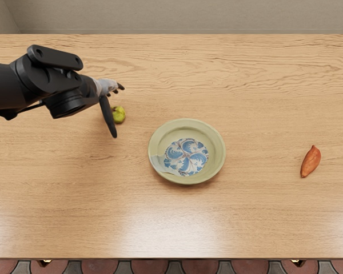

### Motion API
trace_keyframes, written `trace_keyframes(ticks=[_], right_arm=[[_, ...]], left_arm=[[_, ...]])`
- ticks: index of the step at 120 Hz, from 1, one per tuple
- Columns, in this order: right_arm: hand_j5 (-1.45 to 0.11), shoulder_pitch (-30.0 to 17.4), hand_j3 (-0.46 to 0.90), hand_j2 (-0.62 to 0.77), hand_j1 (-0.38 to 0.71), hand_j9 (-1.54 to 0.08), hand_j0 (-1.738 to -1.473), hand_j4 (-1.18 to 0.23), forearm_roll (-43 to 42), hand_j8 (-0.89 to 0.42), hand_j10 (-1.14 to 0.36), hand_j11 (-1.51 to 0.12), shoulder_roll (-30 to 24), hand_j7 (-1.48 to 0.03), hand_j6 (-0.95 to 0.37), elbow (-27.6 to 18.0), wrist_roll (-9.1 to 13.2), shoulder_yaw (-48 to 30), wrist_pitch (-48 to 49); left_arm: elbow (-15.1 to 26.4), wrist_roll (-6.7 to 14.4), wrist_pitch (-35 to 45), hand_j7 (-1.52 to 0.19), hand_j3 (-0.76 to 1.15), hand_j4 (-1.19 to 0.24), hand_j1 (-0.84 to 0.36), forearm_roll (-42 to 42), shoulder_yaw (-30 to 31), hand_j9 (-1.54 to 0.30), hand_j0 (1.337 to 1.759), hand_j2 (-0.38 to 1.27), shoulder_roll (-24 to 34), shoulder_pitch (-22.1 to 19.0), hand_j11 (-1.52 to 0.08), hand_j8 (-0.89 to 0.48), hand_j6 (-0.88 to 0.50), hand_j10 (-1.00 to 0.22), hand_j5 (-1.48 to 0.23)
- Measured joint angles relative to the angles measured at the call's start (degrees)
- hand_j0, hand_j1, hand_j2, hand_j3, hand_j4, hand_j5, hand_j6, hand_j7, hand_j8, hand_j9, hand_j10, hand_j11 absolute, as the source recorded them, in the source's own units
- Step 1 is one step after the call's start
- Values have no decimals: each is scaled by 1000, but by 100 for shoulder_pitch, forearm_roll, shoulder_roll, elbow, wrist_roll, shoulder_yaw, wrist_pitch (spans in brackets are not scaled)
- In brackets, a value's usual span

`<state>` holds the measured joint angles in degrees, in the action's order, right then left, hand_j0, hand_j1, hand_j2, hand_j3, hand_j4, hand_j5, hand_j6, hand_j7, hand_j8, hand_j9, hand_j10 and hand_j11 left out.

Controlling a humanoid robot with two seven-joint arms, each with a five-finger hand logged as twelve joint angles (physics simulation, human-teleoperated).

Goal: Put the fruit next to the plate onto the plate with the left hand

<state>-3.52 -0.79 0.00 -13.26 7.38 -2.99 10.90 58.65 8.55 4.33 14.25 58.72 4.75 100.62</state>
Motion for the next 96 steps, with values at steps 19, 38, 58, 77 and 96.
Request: trace_keyframes(ticks=[19,38,58,77,96], right_arm=[[-19,0,0,-3,-331,-20,-1658,-15,0,-15,-15,-20,0,-20,-15,1,0,0,0],[-19,0,0,-3,-331,-19,-1658,-15,0,-15,-15,-19,0,-19,-15,1,0,0,0],[-19,0,0,-3,-331,-19,-1658,-15,0,-15,-15,-19,0,-20,-15,1,0,0,0],[-19,0,0,-3,-331,-19,-1658,-15,0,-15,-15,-19,0,-20,-15,2,0,0,0],[-19,0,0,-3,-331,-19,-1658,-15,0,-15,-15,-20,0,-20,-15,1,0,0,0]], left_arm=[[-158,-84,292,-81,0,-63,274,-3,-49,-81,1658,13,0,-182,-81,-63,-63,-63,-81],[-209,-212,372,-139,0,-107,221,-6,-101,-139,1658,22,-4,-362,-139,-108,-108,-107,-139],[-431,-241,389,-191,0,-148,173,-16,-145,-191,1658,30,-123,-530,-191,-148,-148,-148,-191],[-669,-241,398,-214,0,-165,152,-19,-151,-214,1658,33,-211,-684,-214,-166,-166,-165,-214],[-822,-210,409,-235,0,-182,132,-35,-138,-235,1658,37,-245,-702,-235,-182,-182,-181,-235]])
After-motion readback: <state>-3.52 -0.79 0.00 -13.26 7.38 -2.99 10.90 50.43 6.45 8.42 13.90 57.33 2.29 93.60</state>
